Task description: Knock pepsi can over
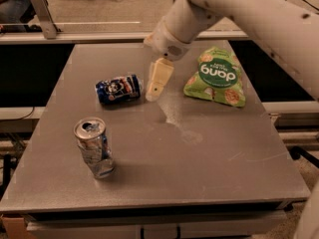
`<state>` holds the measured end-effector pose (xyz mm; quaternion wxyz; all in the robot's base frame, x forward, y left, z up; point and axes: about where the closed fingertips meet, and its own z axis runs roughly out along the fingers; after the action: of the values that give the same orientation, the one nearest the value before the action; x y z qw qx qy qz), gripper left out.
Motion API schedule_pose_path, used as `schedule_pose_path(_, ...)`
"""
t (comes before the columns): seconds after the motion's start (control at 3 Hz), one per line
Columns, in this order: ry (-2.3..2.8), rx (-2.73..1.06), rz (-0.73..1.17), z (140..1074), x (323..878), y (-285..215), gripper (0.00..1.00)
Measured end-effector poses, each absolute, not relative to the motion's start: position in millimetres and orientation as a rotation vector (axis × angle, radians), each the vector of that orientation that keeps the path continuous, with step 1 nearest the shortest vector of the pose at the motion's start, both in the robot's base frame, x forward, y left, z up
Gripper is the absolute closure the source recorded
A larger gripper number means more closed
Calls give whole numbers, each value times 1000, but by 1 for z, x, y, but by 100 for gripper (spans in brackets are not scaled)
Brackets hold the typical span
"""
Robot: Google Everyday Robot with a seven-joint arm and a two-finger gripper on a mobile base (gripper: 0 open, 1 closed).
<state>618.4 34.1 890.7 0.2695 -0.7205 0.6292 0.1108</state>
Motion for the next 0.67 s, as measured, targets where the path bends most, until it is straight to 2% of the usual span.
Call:
schedule_pose_path(0.33,1642,-1677,283,933,630,-13,0)
schedule_pose_path(0.67,1562,-1466,148,983,645,-69,0)
